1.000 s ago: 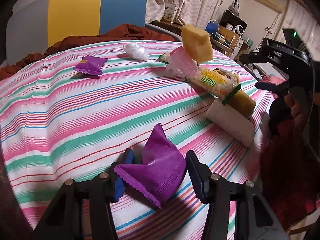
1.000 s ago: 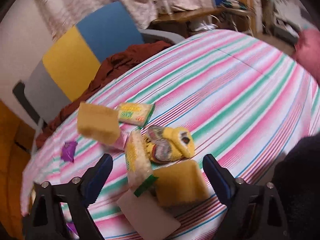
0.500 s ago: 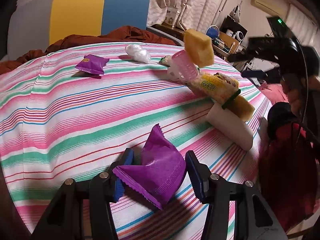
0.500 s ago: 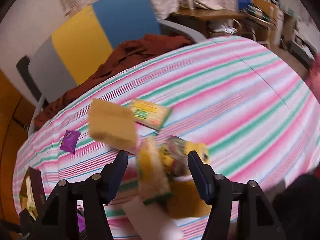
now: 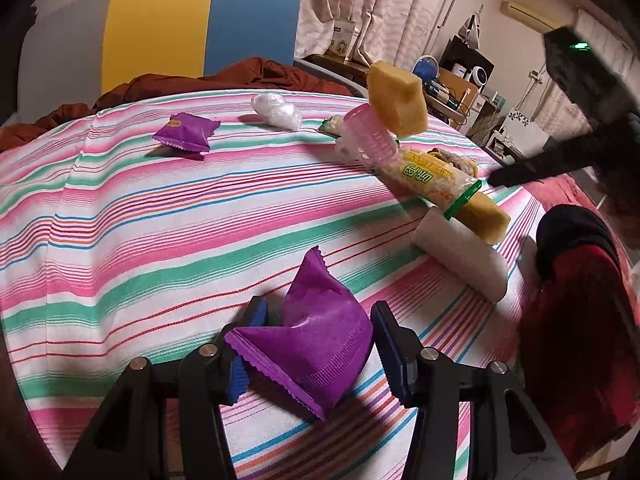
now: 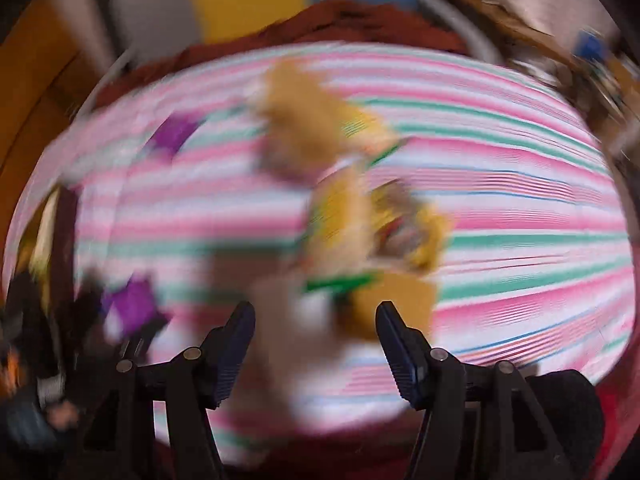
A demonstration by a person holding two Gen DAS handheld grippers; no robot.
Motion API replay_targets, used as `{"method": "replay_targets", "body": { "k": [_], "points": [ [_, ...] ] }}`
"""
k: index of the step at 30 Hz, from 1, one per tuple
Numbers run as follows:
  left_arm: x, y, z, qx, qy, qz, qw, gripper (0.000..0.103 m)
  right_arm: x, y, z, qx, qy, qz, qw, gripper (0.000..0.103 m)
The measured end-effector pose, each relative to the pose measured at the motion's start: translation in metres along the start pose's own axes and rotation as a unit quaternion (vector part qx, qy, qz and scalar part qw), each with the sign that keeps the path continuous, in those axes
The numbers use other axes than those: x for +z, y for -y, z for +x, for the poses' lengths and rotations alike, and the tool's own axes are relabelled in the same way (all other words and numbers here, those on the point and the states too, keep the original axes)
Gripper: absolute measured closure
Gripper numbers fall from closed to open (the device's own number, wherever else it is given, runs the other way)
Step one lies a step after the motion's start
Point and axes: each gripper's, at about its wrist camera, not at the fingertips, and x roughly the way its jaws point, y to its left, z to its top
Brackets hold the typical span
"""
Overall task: Organize objects
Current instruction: 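Grasp the white foam block with the right tool while the left tool holds the packet, then carry the packet and foam block over the gold tray and open both tools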
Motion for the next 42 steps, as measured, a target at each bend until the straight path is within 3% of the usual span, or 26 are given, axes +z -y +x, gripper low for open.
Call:
{"method": "replay_targets", "body": {
  "k": [2, 4, 6, 9, 12, 16, 18, 25, 30, 35, 38, 39, 42],
  "points": [
    [0.000, 0.000, 0.000, 0.000, 0.000, -0.003, 1.0000, 0.049, -0.005, -0.016, 0.016, 0.007, -0.044, -0.031, 0.998, 0.039],
    [0.000, -0.001, 0.000, -0.001, 0.000, -0.003, 1.0000, 0.049, -0.006, -0.024, 0.035, -0.014, -0.077, -0.051, 0.996, 0.039],
    [0.001, -0.001, -0.001, -0.002, -0.001, -0.005, 1.0000, 0.049, -0.001, -0.026, 0.050, -0.049, -0.093, -0.047, 0.993, 0.038],
    [0.000, -0.001, -0.001, -0.001, -0.002, -0.003, 1.0000, 0.049, 0.003, -0.027, 0.066, -0.062, -0.110, -0.049, 0.991, 0.028],
    [-0.001, -0.001, -0.002, 0.001, -0.001, -0.001, 1.0000, 0.049, 0.005, -0.025, 0.078, -0.084, -0.121, -0.052, 0.988, 0.025],
    [-0.002, 0.001, -0.002, 0.003, 0.001, 0.001, 1.0000, 0.049, 0.007, -0.011, 0.080, -0.060, -0.121, -0.025, 0.991, 0.024],
    [-0.003, 0.001, -0.003, 0.004, 0.001, 0.001, 1.0000, 0.049, 0.006, -0.009, 0.077, -0.059, -0.117, -0.021, 0.991, 0.032],
    [-0.004, 0.001, -0.005, 0.005, 0.001, -0.002, 1.0000, 0.049, 0.006, 0.004, 0.058, -0.020, -0.098, 0.013, 0.995, 0.033],
    [-0.004, 0.002, -0.006, 0.006, 0.001, -0.004, 1.0000, 0.049, 0.003, 0.000, 0.048, -0.019, -0.096, -0.001, 0.995, 0.029],
    [-0.005, 0.002, -0.006, 0.009, 0.003, -0.002, 1.0000, 0.049, 0.003, -0.001, 0.066, -0.021, -0.108, 0.003, 0.994, 0.028],
    [-0.005, 0.003, -0.007, 0.010, 0.000, 0.000, 1.0000, 0.049, 0.003, -0.005, 0.076, -0.031, -0.112, -0.004, 0.993, 0.036],
    [-0.005, 0.003, -0.008, 0.010, -0.001, 0.001, 0.9999, 0.049, 0.002, -0.008, 0.073, -0.035, -0.107, -0.011, 0.994, 0.046],
    [-0.004, 0.001, -0.012, 0.013, -0.006, -0.010, 0.9999, 0.054, -0.001, -0.014, 0.065, -0.006, -0.091, -0.011, 0.996, 0.046]
  ]
}}
